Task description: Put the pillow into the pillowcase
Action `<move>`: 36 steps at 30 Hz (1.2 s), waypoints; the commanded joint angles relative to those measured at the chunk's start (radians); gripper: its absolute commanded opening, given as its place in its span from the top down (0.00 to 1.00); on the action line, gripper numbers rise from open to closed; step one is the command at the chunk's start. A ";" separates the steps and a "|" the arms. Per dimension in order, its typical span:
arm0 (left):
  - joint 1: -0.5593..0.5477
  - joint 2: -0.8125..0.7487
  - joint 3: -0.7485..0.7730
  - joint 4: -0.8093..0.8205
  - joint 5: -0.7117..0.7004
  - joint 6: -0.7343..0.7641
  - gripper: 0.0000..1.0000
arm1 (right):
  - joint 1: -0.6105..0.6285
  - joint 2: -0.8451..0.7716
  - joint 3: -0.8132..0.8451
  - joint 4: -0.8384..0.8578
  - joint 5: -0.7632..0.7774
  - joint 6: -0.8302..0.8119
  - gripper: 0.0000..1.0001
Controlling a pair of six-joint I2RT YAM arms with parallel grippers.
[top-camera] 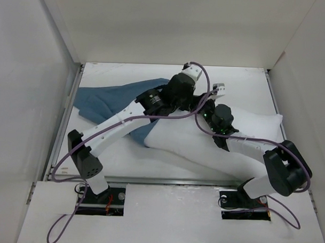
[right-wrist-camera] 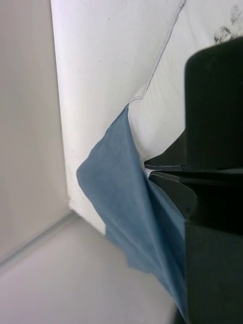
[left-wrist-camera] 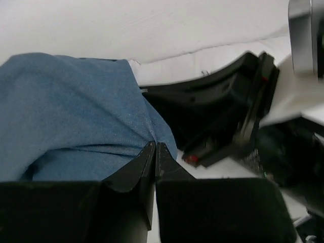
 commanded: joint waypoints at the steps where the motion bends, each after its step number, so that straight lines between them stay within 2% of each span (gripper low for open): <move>1: -0.034 -0.113 -0.098 0.157 0.128 -0.096 1.00 | -0.072 0.019 -0.030 0.259 0.021 0.200 1.00; 5: -0.052 -0.123 -0.215 0.234 0.220 -0.133 1.00 | -0.097 0.009 -0.052 0.308 0.049 0.265 1.00; 7: -0.052 -0.112 -0.224 0.219 0.175 -0.158 1.00 | -0.109 -0.015 -0.038 0.255 0.061 0.274 1.00; 8: -0.052 -0.097 -0.224 0.207 0.147 -0.168 0.94 | -0.121 -0.015 -0.021 0.212 0.043 0.274 1.00; 9: -0.052 -0.081 -0.211 0.196 0.127 -0.168 0.59 | -0.121 -0.015 0.023 0.160 0.026 0.256 1.00; 11: -0.052 -0.081 -0.201 0.185 0.127 -0.168 0.49 | -0.131 -0.003 0.051 0.068 -0.019 0.195 0.94; 12: -0.052 -0.081 -0.201 0.185 0.127 -0.168 0.44 | -0.131 -0.003 0.051 0.048 -0.029 0.185 0.87; 13: -0.052 -0.090 -0.201 0.176 0.127 -0.190 0.22 | -0.131 -0.003 0.051 0.035 -0.030 0.185 0.64; 14: -0.052 -0.103 -0.201 0.165 0.106 -0.190 0.00 | -0.131 -0.018 0.051 -0.006 -0.030 0.173 0.55; 16: -0.052 -0.165 -0.229 0.153 0.067 -0.217 0.00 | -0.140 -0.043 0.060 -0.070 -0.004 0.147 0.42; 20: -0.052 -0.326 -0.344 0.119 -0.043 -0.296 0.00 | -0.140 -0.155 0.111 -0.296 0.039 0.023 0.37; 21: -0.052 -0.360 -0.406 0.102 -0.089 -0.322 0.00 | -0.140 -0.172 0.122 -0.396 0.055 -0.015 0.26; 24: -0.052 -0.484 -0.537 0.041 -0.149 -0.452 0.00 | -0.140 -0.234 0.183 -0.605 0.034 -0.133 0.26; 25: -0.052 -0.512 -0.571 0.024 -0.184 -0.484 0.00 | -0.140 -0.253 0.183 -0.644 0.000 -0.157 0.21; 28: -0.043 -0.598 -0.684 -0.033 -0.226 -0.616 0.00 | -0.074 -0.314 0.195 -0.773 -0.085 -0.258 0.15; 30: -0.034 -0.633 -0.732 -0.047 -0.237 -0.680 0.00 | 0.032 -0.324 0.206 -0.819 -0.106 -0.305 0.15; 33: -0.014 -0.634 -0.804 -0.047 -0.237 -0.716 0.00 | 0.156 -0.324 0.206 -0.862 -0.108 -0.356 0.14; 34: -0.014 -0.634 -0.821 -0.033 -0.237 -0.716 0.00 | 0.176 -0.296 0.206 -0.871 -0.108 -0.365 0.09; 36: -0.014 -0.612 -0.875 0.008 -0.237 -0.696 0.00 | 0.208 -0.262 0.206 -0.871 -0.094 -0.366 0.09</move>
